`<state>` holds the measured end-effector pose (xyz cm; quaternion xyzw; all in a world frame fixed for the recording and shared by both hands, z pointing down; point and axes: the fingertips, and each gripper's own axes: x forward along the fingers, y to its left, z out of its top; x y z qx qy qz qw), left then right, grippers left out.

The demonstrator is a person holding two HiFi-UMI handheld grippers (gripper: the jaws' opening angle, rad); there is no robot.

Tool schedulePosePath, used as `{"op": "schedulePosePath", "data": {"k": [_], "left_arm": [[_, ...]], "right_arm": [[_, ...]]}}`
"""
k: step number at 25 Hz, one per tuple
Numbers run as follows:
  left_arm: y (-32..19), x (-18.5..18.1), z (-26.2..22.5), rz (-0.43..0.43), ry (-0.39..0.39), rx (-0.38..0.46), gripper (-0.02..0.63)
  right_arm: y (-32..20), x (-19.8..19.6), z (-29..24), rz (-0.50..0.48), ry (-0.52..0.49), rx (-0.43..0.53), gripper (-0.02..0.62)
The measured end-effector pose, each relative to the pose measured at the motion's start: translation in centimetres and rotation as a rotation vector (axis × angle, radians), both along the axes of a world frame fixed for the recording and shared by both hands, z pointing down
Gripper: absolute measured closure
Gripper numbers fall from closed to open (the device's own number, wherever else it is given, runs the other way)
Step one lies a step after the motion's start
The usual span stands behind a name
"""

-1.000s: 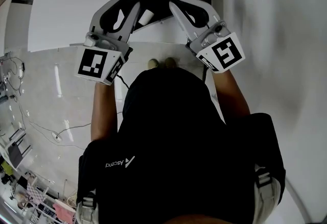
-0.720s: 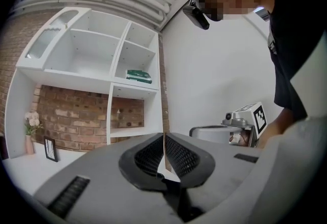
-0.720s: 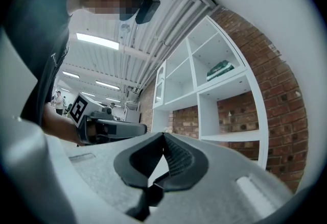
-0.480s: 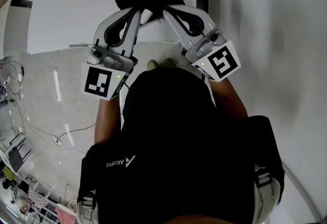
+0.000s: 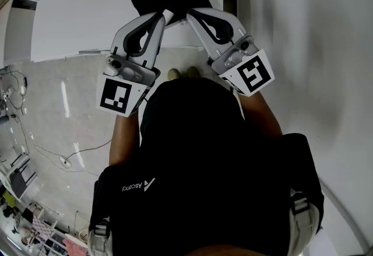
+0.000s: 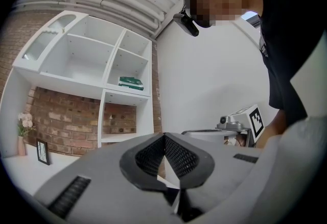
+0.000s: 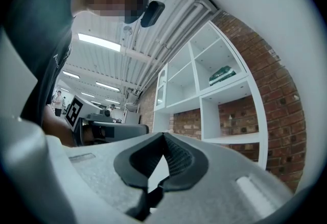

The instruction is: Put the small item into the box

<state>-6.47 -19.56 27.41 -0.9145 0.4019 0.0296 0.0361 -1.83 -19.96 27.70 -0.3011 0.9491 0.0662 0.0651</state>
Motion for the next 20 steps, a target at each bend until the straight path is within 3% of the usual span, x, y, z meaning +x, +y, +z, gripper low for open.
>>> {"op": "schedulePosePath", "data": {"k": [20], "left_arm": [[0.06,-0.12,0.89,0.002,0.005,-0.026,0.607]], "right_arm": [[-0.18,0.24,0.77,0.004,0.012,-0.015,0.595]]}}
